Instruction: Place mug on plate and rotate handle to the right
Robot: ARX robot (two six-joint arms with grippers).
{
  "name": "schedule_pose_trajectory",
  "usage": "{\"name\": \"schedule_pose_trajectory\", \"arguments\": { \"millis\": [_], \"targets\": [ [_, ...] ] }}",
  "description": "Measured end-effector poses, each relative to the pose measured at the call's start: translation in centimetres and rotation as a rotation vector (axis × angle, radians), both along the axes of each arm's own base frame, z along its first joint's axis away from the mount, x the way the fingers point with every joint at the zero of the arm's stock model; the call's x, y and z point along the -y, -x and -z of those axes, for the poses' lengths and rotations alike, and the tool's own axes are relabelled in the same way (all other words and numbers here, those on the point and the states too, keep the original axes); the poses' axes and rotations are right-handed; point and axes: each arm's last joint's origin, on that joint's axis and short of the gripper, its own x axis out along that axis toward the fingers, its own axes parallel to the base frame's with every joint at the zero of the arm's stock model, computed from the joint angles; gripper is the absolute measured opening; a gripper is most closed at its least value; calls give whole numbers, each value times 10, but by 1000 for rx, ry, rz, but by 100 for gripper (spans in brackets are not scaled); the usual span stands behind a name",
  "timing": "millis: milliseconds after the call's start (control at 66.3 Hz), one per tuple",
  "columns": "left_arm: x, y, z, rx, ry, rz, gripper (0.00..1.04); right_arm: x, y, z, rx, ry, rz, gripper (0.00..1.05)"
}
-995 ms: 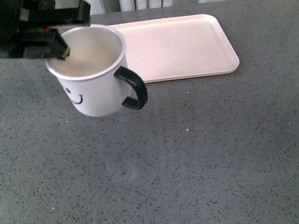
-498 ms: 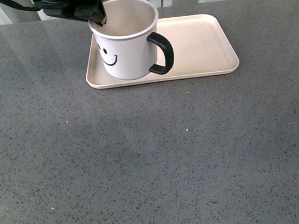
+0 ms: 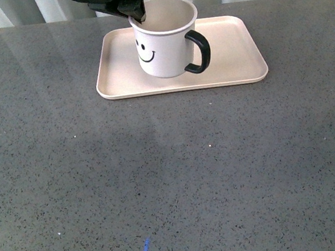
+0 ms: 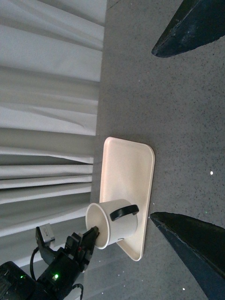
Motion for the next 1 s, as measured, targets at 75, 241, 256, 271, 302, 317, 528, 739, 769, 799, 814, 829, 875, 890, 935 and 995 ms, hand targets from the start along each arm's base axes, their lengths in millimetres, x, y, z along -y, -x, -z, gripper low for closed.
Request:
{"name": "schedule_pose_trajectory", "arguments": {
  "millis": [75, 241, 256, 271, 302, 317, 528, 739, 769, 799, 814, 829, 875, 890, 935, 995],
  "targets": [
    [1, -3, 3, -10, 0, 8, 2, 0, 0, 0, 0, 0, 0, 96],
    [3, -9, 9, -22, 0, 21, 2, 0, 0, 0, 0, 0, 0, 96],
    [3, -10, 9, -21, -1, 21, 2, 0, 0, 0, 0, 0, 0, 96],
    [3, -10, 9, -21, 0, 21, 2, 0, 0, 0, 0, 0, 0, 96],
    [4, -11, 10, -22, 2, 23, 2, 0, 0, 0, 0, 0, 0, 96],
    [4, -12, 10, -22, 2, 24, 2, 0, 0, 0, 0, 0, 0, 96],
    [7, -17, 11, -14, 1, 31, 2, 0, 0, 0, 0, 0, 0, 96],
    [10, -22, 14, -13, -4, 34, 2, 0, 0, 0, 0, 0, 0, 96],
    [11, -23, 16, -17, -5, 35, 2, 0, 0, 0, 0, 0, 0, 96],
    [11, -24, 18, -17, -5, 36, 2, 0, 0, 0, 0, 0, 0, 96],
    [12, -24, 19, -19, -6, 37, 2, 0, 0, 0, 0, 0, 0, 96],
    [12, -24, 20, -20, -7, 37, 2, 0, 0, 0, 0, 0, 0, 96],
    [13, -25, 22, -24, -9, 39, 2, 0, 0, 0, 0, 0, 0, 96],
    [13, -25, 22, -23, -8, 40, 2, 0, 0, 0, 0, 0, 0, 96],
    [13, -26, 23, -27, -8, 43, 2, 0, 0, 0, 0, 0, 0, 96],
    [14, -26, 23, -25, -7, 47, 2, 0, 0, 0, 0, 0, 0, 96]
  ]
}}
